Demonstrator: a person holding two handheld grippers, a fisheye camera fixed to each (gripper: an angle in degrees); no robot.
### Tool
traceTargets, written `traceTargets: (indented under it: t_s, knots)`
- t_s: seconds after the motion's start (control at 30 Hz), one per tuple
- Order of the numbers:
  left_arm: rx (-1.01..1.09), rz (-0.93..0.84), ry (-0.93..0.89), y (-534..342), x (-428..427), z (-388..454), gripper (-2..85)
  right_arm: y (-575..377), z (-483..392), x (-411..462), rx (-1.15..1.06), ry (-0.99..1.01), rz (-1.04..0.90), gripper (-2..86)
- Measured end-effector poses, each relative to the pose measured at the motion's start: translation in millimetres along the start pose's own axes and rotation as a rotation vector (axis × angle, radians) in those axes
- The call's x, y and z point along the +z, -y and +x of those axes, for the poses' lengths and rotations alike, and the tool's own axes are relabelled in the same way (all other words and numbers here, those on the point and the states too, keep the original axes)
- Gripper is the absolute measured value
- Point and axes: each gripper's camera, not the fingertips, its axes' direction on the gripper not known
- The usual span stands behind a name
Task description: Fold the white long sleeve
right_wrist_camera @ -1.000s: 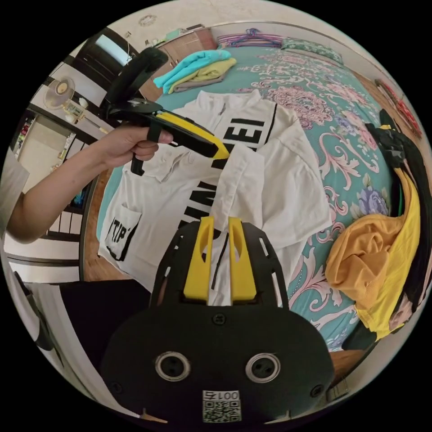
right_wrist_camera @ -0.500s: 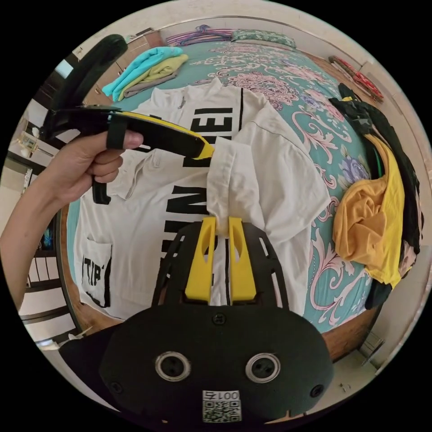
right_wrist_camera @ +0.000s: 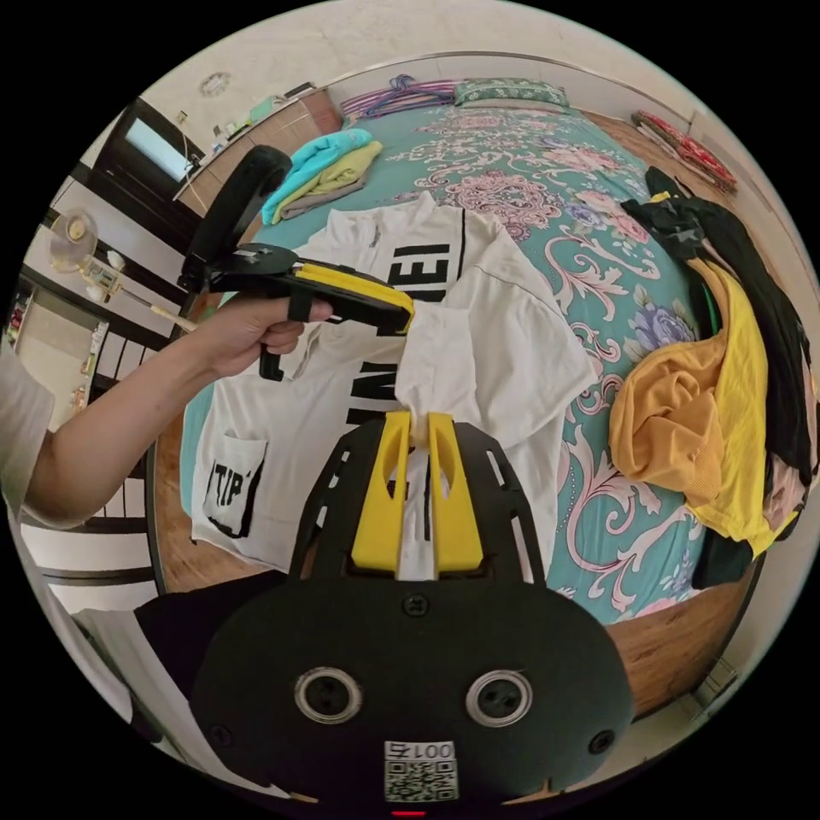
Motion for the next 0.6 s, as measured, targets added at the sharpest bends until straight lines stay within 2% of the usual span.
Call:
traceTargets:
  t_s: [0.17, 0.43, 0.6]
  knots:
    - [-0.130, 0.071, 0.002, -22, -20, 6, -0.9, -18, -5, 0, -0.088, 0.031, -0.033, 1.3]
    - [-0.392, -0.011, 0.034, -75, -15, 14, -1.2, -52, -16, 27, -0.302, 0.059, -0.184, 4.9]
    - [-0.548, 0.015, 0.055, -93, -16, 19, -1.5, -63, 2, 12, -0.385, -0.004, -0.142, 5.7]
